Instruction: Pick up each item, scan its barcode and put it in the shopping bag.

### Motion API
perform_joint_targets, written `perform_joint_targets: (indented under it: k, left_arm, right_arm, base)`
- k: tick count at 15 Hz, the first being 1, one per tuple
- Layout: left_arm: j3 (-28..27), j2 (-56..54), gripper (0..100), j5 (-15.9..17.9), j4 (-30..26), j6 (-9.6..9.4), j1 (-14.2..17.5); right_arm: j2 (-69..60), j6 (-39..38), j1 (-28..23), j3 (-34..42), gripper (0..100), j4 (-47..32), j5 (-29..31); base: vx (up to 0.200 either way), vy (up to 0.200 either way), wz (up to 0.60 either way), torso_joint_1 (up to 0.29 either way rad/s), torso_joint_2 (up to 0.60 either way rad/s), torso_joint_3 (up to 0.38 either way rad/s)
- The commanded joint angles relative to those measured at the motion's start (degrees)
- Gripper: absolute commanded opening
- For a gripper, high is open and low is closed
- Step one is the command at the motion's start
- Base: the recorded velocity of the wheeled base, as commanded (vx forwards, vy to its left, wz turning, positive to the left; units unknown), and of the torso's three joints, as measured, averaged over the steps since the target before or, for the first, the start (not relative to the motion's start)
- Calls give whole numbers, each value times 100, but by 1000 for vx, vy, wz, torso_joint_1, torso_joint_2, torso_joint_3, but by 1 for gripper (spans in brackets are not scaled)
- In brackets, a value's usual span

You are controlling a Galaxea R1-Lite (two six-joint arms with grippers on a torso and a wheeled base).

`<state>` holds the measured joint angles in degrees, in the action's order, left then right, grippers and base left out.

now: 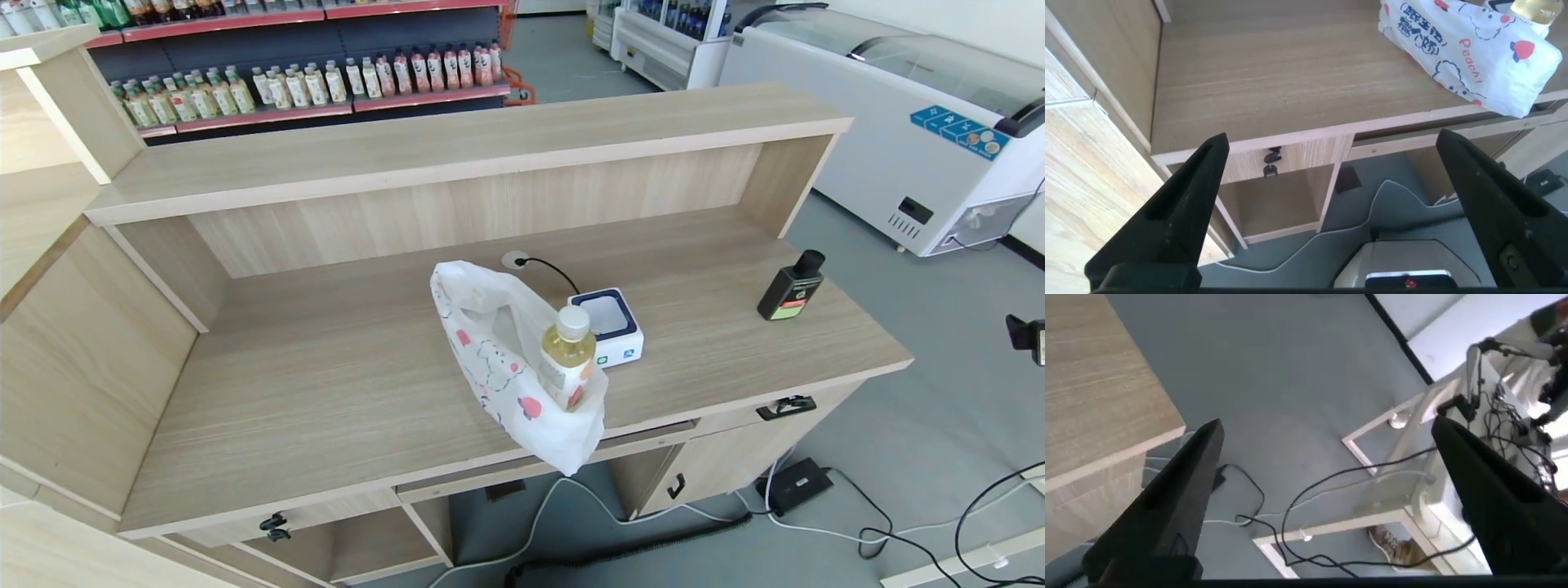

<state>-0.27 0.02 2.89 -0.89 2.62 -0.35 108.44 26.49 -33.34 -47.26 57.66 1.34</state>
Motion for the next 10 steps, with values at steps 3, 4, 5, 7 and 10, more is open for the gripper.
perform_joint_targets:
  k: [3, 4, 5, 7, 10]
  left_arm:
    - [0, -2, 100, 1, 1, 2, 0]
    - [0, -2, 100, 1, 1, 2, 0]
    - [0, -2, 100, 1, 1, 2, 0]
    - [0, -2, 100, 1, 1, 2, 0]
    - [0, -2, 100, 1, 1, 2, 0]
  right_arm:
    - [872, -100, 319, -1285, 100, -449, -240]
    - [925, -162, 372, -1382, 100, -475, -319]
    - [1092, -373, 557, -1672, 100, -484, -582]
    - [1277, -461, 759, -1786, 100, -449, -811]
    - [1470, -513, 952, -1804, 100, -449, -995]
  base:
    - [0, 0, 0, 0, 0, 0]
    - [0, 0, 0, 0, 0, 0]
    - [0, 0, 0, 0, 0, 0]
    - [0, 0, 0, 0, 0, 0]
    - [0, 0, 0, 0, 0, 0]
